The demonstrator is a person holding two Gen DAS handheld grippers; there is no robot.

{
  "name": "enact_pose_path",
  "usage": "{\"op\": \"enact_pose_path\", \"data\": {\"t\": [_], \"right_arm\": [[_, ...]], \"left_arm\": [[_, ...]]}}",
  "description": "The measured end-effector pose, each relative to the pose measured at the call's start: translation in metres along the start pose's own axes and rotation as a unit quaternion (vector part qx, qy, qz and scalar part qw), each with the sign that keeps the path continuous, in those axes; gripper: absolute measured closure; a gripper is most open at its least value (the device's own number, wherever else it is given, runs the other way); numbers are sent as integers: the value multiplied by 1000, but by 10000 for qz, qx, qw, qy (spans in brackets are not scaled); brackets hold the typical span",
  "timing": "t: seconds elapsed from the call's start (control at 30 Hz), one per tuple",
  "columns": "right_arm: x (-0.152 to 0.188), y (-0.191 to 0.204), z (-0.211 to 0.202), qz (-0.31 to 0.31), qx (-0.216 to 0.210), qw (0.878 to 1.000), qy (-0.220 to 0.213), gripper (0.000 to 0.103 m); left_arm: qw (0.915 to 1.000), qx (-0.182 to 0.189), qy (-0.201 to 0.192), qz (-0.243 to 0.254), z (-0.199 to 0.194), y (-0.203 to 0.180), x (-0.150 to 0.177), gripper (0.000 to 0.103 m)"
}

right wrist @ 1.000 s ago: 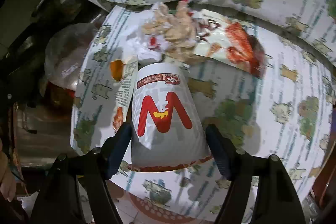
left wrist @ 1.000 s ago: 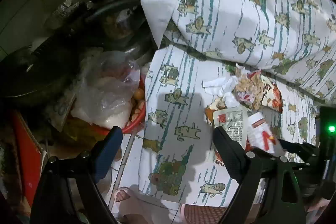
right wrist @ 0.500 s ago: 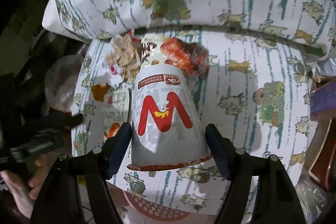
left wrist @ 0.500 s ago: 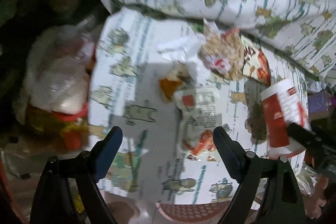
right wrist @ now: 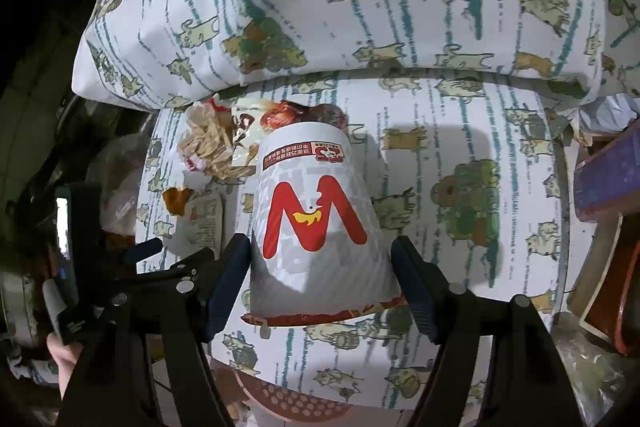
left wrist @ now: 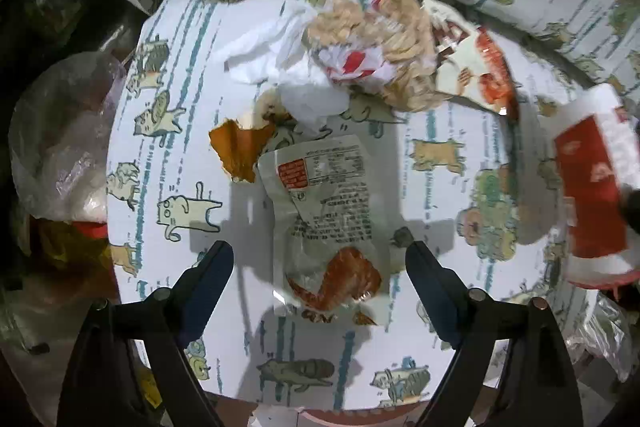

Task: Collect trash
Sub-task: 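Grasp the sauce packet with the left tool while the right tool holds the cup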

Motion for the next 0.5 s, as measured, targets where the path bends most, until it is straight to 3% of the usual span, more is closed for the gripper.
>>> {"op": "enact_pose_path", "data": {"t": [0.13,0.3,0.43,0.5], "right_arm": [[-1,-7,-5,53,26,10000,-49,32],[0,-11,-5,150,-43,9999,-1,32],[1,-10,-6,87,-45,9999,-36,32],[1,-10,-7,86,-35,9999,-37,32]], "left_arm": [[9999,18,98,-17,15,-1,0,14],[9999,-57,-57,127,18,-5,-3,14],[9971,638,-53,-416,18,4,-5,14],[9969,645,-219,-398,13,5,-7,15]]}}
Point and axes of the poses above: each gripper's, at about its wrist camera, not at the fingertips, and z roughly the way its jaws point, y to its left, x to its underside, the point moved 7 cm from there along z, roughly the way its jaws point, and after that the axes turned 15 degrees about y, right-handed, at the moved point
